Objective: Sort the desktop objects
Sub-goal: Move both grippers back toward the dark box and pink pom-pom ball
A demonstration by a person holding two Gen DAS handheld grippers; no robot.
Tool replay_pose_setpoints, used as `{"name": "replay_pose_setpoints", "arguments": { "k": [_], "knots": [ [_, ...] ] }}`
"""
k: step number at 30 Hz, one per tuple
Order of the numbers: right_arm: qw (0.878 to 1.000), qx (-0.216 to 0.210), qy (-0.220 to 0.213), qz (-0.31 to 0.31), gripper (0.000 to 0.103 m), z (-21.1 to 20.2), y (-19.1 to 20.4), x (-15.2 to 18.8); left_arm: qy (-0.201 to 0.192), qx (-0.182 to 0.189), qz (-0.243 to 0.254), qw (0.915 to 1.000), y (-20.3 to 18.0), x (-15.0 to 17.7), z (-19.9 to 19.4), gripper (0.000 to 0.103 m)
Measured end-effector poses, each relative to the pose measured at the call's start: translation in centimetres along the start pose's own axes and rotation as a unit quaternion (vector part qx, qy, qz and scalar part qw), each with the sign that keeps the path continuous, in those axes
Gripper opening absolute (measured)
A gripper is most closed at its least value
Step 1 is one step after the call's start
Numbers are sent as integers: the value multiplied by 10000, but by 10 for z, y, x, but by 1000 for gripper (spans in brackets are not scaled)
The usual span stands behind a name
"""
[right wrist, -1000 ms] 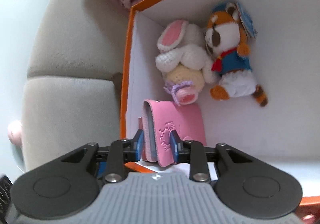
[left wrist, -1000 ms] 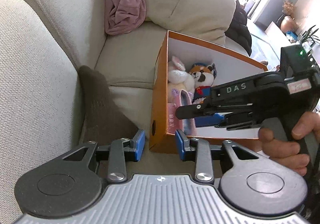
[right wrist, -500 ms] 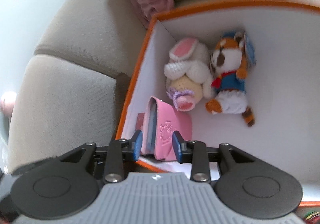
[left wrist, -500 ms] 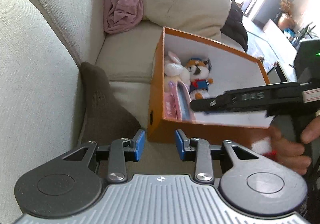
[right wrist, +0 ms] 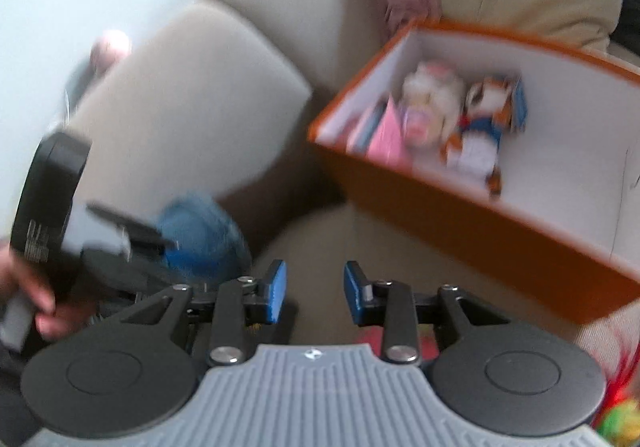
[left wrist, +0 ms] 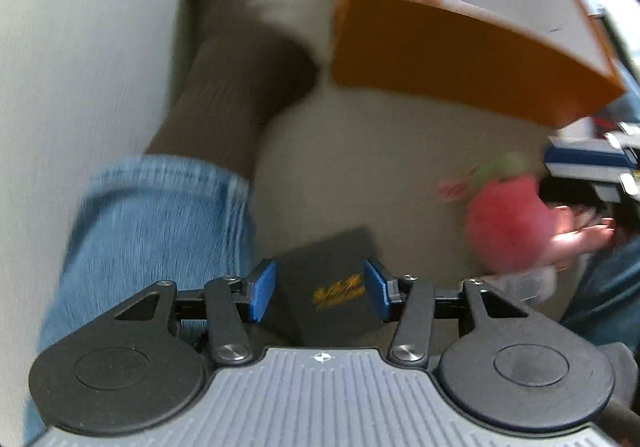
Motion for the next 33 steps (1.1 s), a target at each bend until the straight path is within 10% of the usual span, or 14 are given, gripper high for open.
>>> {"name": "replay_pose_setpoints", "arguments": {
  "k": [16,27,33],
  "knots": [
    [9970,227,177,-715,32,-20,-2,85,-45,-873,346,9956,-36,11,28,81],
    [9989,232,139,-385,37,-34,-17,105,-563,-846,-740,9921,-37,18,31,81],
    [9986,451,194,-206,37,-36,-25,110,-949,-105,-626,9935,-55,19,20,73]
  ]
}}
Point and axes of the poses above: each gripper's, at about its wrist camera, not at the fingertips, and z roughly the way its jaws point, y to its left, x to its underside, the point moved 3 cm from there along z, roughly the way its jaws point, and after that the axes turned 3 degrees about z, right-handed, at the moved point
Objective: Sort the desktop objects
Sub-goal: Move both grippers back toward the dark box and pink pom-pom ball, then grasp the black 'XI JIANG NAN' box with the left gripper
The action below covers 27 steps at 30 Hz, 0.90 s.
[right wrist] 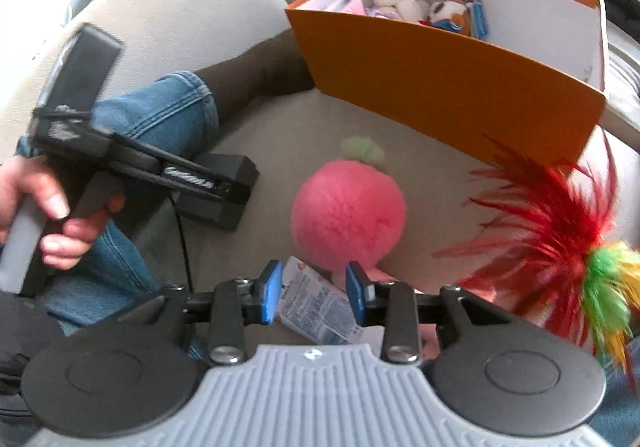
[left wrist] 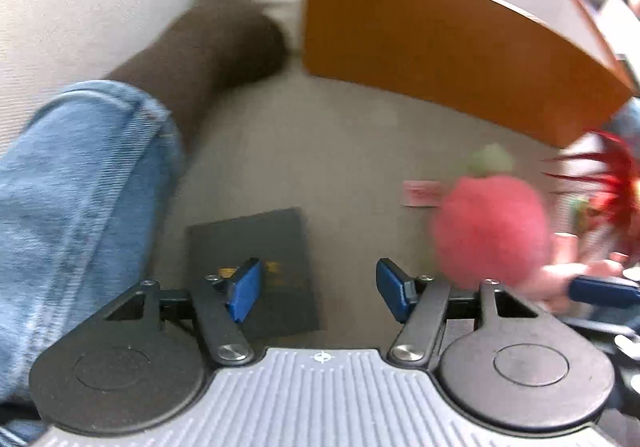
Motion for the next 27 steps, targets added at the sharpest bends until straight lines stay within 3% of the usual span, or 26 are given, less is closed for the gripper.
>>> {"name": "replay_pose_setpoints", "arguments": {
  "k": [3,6,7,9,13,19,20,22,27],
  "knots": [
    [9999,72,-8,93,37,-3,-4,3,-107,187,-45,9998,-4,9,-6,73],
    [9999,95,-44,127,37,-6,-5,5,-235,569,-479,9970,10,12,-16,75],
    [9999,52,-59,136,37,-7,-4,5,-283,714,-639,9950,17,12,-17,80],
    [9999,-36,-89,95,37,-6,0,2,-286,782,-884,9926,36,8,-17,82],
    [9998,-92,-83,-169,29,6,15,-8,-332,678,-1038,9917,37,9,-1,82],
    [9994,-47,65,-330,29,22,24,-12,-575,416,-1263,9895,49,13,-15,82],
    [9994,-73,113,-307,29,24,23,-11,-567,326,-1302,9893,53,14,-16,80],
    [9991,-195,229,-291,29,29,25,-11,-393,70,-1311,9906,53,13,-12,66],
    [9973,-276,340,-593,29,40,39,-14,-157,-513,-1008,9935,44,10,1,66]
  ]
}}
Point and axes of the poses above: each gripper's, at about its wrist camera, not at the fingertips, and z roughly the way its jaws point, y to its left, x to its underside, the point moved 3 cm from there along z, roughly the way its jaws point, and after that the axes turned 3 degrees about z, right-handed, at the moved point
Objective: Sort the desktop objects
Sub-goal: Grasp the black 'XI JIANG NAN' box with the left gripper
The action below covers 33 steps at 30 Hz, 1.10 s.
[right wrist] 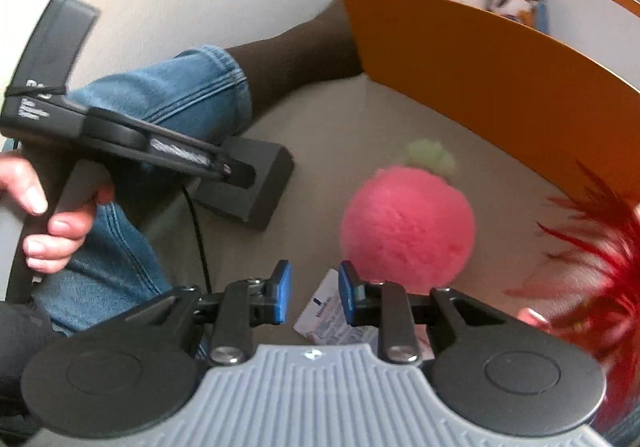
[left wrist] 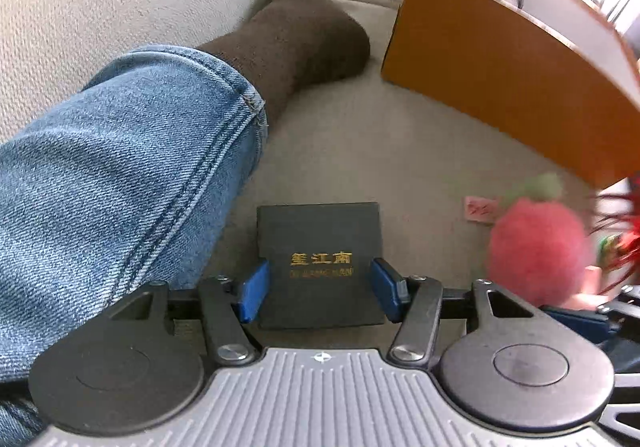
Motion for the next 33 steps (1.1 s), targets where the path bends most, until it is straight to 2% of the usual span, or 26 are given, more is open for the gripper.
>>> {"name": "replay_pose_setpoints", "arguments": {
  "k": [2,4,6,10,14,16,20,22,24,26,27,30,31,33],
  "knots": [
    [10000,-38,50,-9,29,3,1,1,-8,10,24,10000,-1,-1,1,71],
    [9999,-54,129,44,29,5,-1,3,-1,82,1,10000,0,-3,3,80],
    [9998,-56,161,89,29,6,-2,3,-23,162,-49,9999,0,-4,5,84],
    [9999,-118,97,74,29,3,-1,3,-270,850,-264,9957,3,-3,-3,80],
    [9999,-92,87,56,29,3,1,1,-301,1413,-264,9892,-3,-4,-5,74],
    [9999,-69,73,71,29,4,0,0,-406,1174,-361,9916,-3,2,-10,70],
    [9997,-259,-37,15,30,1,4,-6,-340,192,-559,9977,7,5,-19,70],
    [9991,-371,-168,-118,44,5,12,-15,-267,246,-647,9972,14,12,-23,70],
    [9967,-498,-266,-584,50,13,24,-24,-244,107,-700,9972,12,14,-23,70],
    [9884,-654,-261,-1349,66,22,37,-30,-194,155,-814,9964,16,16,-21,70],
    [9793,-704,-311,-1874,77,26,44,-32,-176,206,-898,9956,19,16,-20,70],
    [9421,-566,-407,-3281,83,38,57,-32,-117,207,-972,9950,23,16,-17,70],
    [9337,-535,-329,-3524,87,44,59,-35,-82,194,-972,9950,23,15,-15,70],
    [9253,-667,-45,-3734,88,57,61,-42,0,192,-970,9951,23,16,-11,70]
  ]
}}
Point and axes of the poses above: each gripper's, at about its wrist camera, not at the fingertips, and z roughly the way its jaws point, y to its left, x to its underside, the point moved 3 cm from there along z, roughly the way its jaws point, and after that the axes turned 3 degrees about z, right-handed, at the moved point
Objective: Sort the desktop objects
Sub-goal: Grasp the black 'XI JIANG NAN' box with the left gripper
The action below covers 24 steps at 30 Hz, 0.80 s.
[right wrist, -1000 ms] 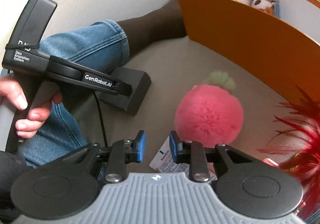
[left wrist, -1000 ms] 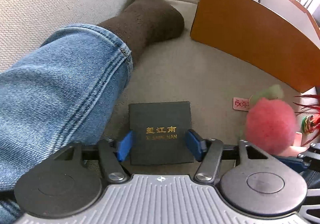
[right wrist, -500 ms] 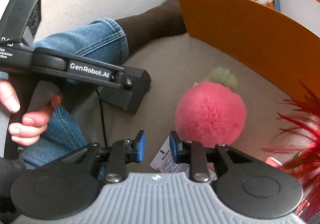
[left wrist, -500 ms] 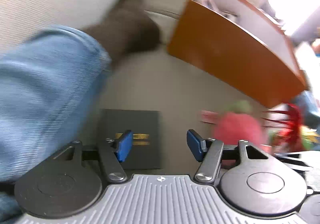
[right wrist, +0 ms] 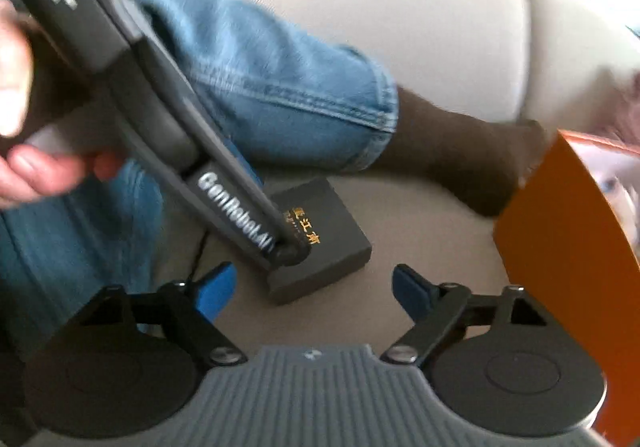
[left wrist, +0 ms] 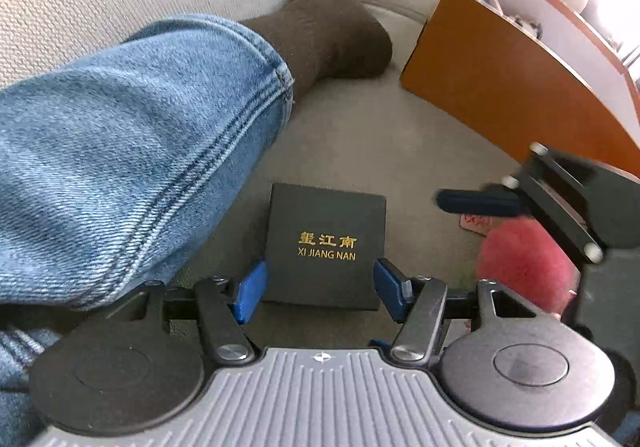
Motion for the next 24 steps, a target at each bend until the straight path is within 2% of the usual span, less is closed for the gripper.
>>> {"name": "replay_pose_setpoints", "arguments": {
  "k": [4,7,12,14,19,24],
  "knots": [
    [9993,-125,277,-202,88,25,-7,-8,30,38,-77,10000,6,2,0,67],
    [9987,-250,362,-274,88,38,-7,-12,3,30,-159,9999,11,1,0,61],
    [9988,-262,340,-241,82,46,-6,-12,-31,110,-248,9996,16,2,-1,60],
    [9990,-204,368,-171,81,42,-7,-9,-62,289,-279,9992,17,2,-3,61],
    [9988,0,486,115,82,20,-20,14,-56,566,-87,9983,12,4,-2,73],
    [9985,61,458,306,82,9,-26,29,90,1229,42,9924,4,-2,15,79]
  ]
}}
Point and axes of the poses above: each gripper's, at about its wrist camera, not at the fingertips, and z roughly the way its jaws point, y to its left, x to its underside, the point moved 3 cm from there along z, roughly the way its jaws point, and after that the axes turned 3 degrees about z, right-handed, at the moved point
